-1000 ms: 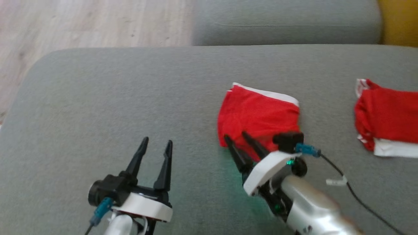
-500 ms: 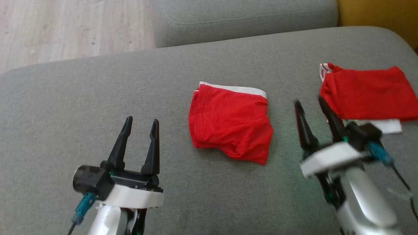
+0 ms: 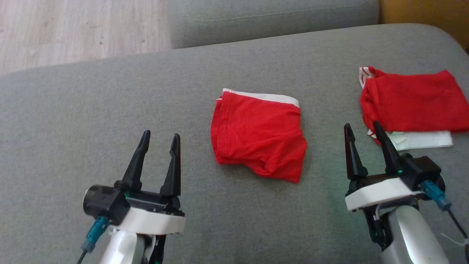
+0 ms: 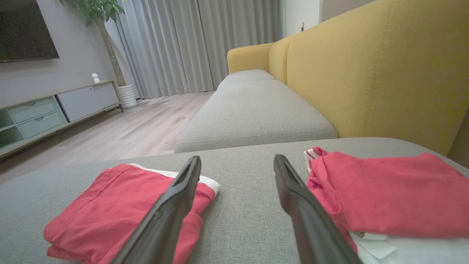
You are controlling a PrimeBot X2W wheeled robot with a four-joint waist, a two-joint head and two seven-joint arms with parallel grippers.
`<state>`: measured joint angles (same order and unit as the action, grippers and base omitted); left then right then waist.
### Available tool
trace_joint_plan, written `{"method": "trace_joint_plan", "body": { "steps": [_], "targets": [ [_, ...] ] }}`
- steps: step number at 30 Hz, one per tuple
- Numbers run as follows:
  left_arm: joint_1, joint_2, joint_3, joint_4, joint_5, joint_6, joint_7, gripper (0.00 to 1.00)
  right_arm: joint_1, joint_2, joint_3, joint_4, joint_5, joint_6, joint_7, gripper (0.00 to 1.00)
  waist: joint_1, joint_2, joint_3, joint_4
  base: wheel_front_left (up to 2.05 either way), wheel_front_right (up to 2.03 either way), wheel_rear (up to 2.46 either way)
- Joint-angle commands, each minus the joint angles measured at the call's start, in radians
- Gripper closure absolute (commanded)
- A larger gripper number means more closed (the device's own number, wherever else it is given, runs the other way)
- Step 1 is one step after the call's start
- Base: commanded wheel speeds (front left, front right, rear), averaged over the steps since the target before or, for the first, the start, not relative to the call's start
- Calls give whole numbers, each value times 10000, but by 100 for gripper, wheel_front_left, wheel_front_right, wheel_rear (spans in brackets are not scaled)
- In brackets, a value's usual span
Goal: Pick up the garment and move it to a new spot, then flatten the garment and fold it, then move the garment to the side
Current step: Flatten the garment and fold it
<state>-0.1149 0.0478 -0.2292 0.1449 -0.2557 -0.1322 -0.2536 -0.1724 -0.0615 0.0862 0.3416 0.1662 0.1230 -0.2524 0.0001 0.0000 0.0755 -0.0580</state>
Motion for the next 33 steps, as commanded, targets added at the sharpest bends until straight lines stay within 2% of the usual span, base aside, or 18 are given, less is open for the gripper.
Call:
{"method": "trace_joint_plan", "body": {
  "steps": [1,2,3,4,5,6,12,20,27,33],
  "targets": [
    [-323,25,195,-341,-40,15,-82,0,-347,91,136,-379,-162,77,-92,0,-1,0,133,130,0,0,0],
    [-351,25,161,-326,-44,15,-82,0,-411,95,110,-370,-208,77,-93,0,-1,0,190,191,0,0,0],
    [-406,25,85,-288,-51,15,-82,0,-572,100,140,-287,-294,77,-93,14,-1,0,307,334,0,0,0],
    [-435,25,50,-268,-58,15,-82,0,-672,102,145,-231,-314,77,-93,62,-1,0,370,411,0,0,0],
    [-435,25,50,-268,-58,15,-82,0,-672,102,145,-231,-314,77,-93,62,-1,0,370,411,0,0,0],
    [-461,25,23,-246,-64,15,-82,0,-779,103,173,-153,-336,77,-93,100,-1,0,417,479,0,0,0],
    [-564,25,-138,-100,-82,15,-82,0,-1420,109,537,877,-448,77,-93,100,-1,0,559,891,0,0,0],
    [-585,24,-199,59,-83,15,-82,0,-1985,111,1660,2878,-162,77,297,100,-1,0,553,1224,0,0,0],
    [-503,24,-135,157,-63,15,-82,0,-2018,111,2520,4145,208,77,999,100,-1,0,463,1161,0,0,0],
    [-440,24,-57,189,-38,15,-82,0,-1821,48,2979,4612,549,77,1373,100,-1,0,294,921,0,0,0]
  ]
}}
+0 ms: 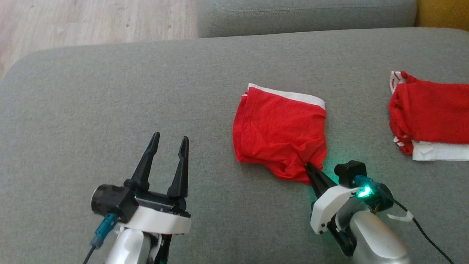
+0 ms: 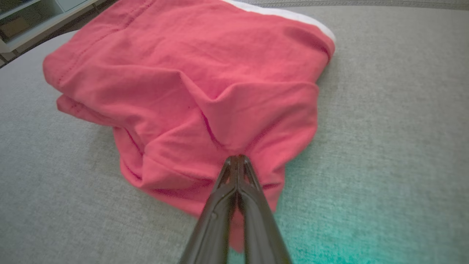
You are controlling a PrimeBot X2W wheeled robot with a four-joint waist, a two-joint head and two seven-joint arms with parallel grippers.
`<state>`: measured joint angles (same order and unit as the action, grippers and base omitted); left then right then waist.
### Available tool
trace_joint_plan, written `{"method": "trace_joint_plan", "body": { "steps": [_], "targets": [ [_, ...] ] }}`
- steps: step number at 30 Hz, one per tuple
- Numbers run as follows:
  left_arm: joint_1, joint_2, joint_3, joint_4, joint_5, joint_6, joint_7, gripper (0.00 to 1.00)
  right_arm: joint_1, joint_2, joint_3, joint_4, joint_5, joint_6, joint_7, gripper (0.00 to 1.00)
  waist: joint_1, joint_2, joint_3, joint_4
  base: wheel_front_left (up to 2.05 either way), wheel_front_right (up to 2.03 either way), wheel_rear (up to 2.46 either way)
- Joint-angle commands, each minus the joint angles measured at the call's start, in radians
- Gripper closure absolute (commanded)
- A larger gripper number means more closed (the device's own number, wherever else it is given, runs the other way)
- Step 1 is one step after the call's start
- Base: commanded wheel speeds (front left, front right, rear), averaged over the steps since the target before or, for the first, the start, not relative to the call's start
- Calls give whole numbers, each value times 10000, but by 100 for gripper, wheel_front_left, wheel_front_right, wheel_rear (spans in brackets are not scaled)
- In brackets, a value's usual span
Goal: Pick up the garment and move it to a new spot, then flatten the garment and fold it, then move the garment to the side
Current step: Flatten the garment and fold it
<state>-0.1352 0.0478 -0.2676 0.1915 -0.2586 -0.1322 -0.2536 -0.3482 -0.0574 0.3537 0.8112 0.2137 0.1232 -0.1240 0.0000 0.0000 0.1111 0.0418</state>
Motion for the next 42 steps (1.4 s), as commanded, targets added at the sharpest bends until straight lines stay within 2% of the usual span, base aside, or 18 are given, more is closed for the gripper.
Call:
{"method": "trace_joint_plan", "body": {
  "steps": [1,6,11,17,23,24,25,31,42],
  "targets": [
    [-224,24,337,-271,-9,15,-82,0,-31,-19,387,-60,140,75,146,100,0,0,-96,-120,0,0,0],
    [-156,24,329,-248,-44,15,-82,0,48,-168,690,-191,465,75,131,100,0,0,-250,-259,0,0,0],
    [-96,24,336,-306,-80,15,-82,0,-83,-262,558,-726,646,75,-477,100,0,0,-373,-322,0,0,0],
    [-65,24,413,-453,-55,15,-82,0,-203,-280,-53,-1570,495,75,-1131,100,0,0,-467,-348,0,0,0],
    [2,24,430,-589,-24,15,-82,0,116,-149,-1496,-3065,-155,75,-1366,100,0,0,-533,-399,0,0,0],
    [14,24,428,-606,-13,15,-82,0,237,-106,-1756,-3407,-306,75,-1369,54,0,0,-538,-410,0,0,0],
    [28,24,426,-622,-3,15,-82,0,380,-64,-1989,-3743,-443,75,-1371,0,0,0,-538,-424,0,0,0],
    [128,24,400,-636,7,15,-82,0,1336,61,-2899,-4941,-881,75,-1375,0,0,0,-635,-466,0,0,0],
    [340,24,397,-599,-54,15,-82,0,1908,70,-2778,-5338,-558,75,-1377,0,0,0,-793,-513,0,0,0]
  ]
}}
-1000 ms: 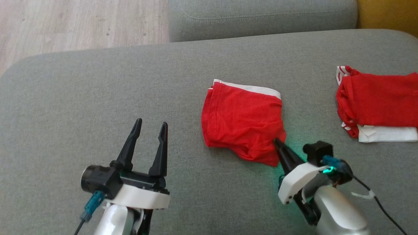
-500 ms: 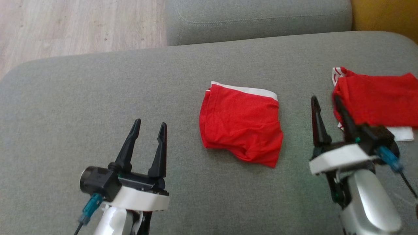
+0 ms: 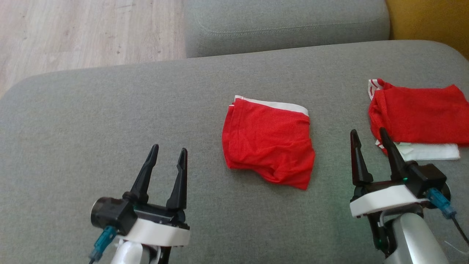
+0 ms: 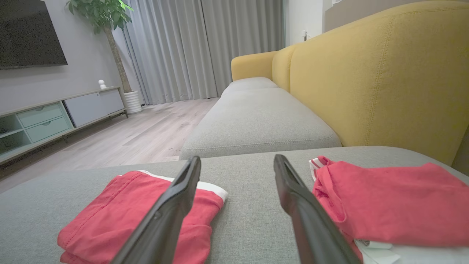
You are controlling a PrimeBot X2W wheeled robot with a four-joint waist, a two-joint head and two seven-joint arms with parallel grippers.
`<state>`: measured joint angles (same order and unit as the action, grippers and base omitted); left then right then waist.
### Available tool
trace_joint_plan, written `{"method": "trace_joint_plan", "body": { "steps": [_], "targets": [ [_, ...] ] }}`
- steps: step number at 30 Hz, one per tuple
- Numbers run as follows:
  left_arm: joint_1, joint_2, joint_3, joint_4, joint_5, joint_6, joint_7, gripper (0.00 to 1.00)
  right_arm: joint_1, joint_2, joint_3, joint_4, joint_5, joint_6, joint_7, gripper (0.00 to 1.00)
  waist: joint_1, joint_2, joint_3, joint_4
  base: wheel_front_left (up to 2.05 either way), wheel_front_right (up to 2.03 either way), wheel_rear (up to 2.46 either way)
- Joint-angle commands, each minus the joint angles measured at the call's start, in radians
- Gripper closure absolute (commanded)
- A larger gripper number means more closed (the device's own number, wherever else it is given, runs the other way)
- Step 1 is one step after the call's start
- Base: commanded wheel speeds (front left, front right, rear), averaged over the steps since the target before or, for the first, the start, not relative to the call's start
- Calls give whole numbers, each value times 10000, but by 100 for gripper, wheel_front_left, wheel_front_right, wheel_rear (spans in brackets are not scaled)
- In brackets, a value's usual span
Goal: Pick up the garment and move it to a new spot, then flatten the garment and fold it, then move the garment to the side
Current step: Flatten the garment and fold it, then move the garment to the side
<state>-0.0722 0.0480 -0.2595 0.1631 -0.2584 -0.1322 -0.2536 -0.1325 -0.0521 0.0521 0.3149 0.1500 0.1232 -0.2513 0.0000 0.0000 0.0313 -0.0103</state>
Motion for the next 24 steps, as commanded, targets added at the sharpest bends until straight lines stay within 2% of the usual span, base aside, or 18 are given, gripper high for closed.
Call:
{"method": "trace_joint_plan", "body": {
  "steps": [1,8,17,24],
  "targets": [
    [-300,22,292,-321,-59,15,-82,0,-244,16,225,-387,63,75,-104,0,0,0,13,34,0,0,0],
    [-525,22,96,-306,-1,15,-82,0,-653,17,131,323,-173,75,-104,0,0,0,547,341,0,0,0],
    [-1004,22,-114,-152,-64,15,-82,0,-2155,18,914,2880,691,75,234,0,0,0,1284,879,0,0,0],
    [-1216,22,-318,-68,-154,15,-82,0,-3003,18,1359,5034,975,75,975,0,0,0,1515,1229,0,0,0]
  ]
}}
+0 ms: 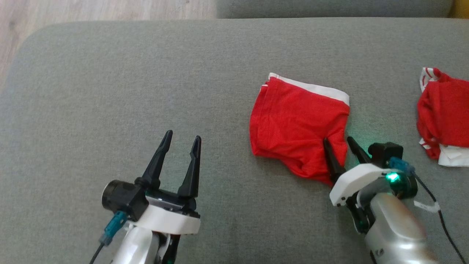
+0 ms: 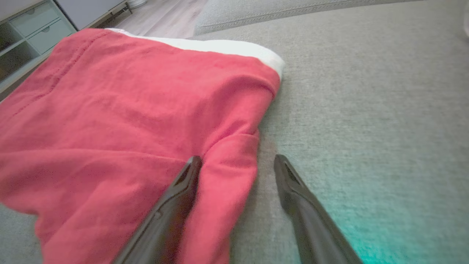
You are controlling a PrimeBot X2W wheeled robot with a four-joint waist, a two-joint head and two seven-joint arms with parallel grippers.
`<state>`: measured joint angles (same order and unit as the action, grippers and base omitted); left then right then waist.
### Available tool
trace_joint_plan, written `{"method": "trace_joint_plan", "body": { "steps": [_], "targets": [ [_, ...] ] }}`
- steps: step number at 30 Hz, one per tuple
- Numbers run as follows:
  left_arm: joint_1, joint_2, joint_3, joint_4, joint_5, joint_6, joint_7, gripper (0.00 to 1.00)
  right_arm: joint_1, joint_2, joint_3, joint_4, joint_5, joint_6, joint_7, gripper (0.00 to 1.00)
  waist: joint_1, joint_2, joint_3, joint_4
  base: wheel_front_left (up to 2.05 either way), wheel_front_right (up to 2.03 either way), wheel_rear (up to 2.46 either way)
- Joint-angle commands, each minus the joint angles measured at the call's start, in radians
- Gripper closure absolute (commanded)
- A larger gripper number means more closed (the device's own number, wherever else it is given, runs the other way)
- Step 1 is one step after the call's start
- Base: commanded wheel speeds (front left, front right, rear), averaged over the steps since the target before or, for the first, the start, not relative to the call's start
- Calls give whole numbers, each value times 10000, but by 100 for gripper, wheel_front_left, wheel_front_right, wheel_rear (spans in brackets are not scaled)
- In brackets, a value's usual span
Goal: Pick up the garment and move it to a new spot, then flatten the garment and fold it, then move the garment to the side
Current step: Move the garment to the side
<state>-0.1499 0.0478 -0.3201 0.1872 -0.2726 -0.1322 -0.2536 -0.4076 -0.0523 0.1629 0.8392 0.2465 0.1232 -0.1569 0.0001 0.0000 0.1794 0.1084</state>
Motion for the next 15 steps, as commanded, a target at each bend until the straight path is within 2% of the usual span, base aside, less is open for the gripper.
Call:
{"method": "trace_joint_plan", "body": {
  "steps": [1,5,6,7,8,11,15],
  "targets": [
    [-450,24,297,-298,-17,15,-82,0,-331,20,347,16,66,75,73,0,-1,0,52,77,0,0,0],
    [-480,24,313,-258,-13,15,-82,0,-590,20,764,627,395,75,-15,0,-1,0,110,157,0,0,0],
    [-484,24,319,-245,-10,15,-82,0,-651,20,862,745,466,75,-56,19,-1,0,112,160,0,0,0],
    [-486,24,329,-232,-7,15,-82,0,-710,20,961,844,518,75,-119,71,-1,0,109,155,0,0,0],
    [-487,24,342,-220,-5,15,-82,0,-772,20,1076,919,524,75,-208,100,-1,0,99,141,0,0,0],
    [-460,24,386,-193,-1,15,-82,0,-997,20,1247,1128,312,75,-491,100,-1,0,8,16,0,0,0],
    [-401,24,443,-199,26,15,-82,0,-1360,20,1068,1299,-564,75,-821,100,-1,0,-137,-249,0,0,0]
  ]
}}
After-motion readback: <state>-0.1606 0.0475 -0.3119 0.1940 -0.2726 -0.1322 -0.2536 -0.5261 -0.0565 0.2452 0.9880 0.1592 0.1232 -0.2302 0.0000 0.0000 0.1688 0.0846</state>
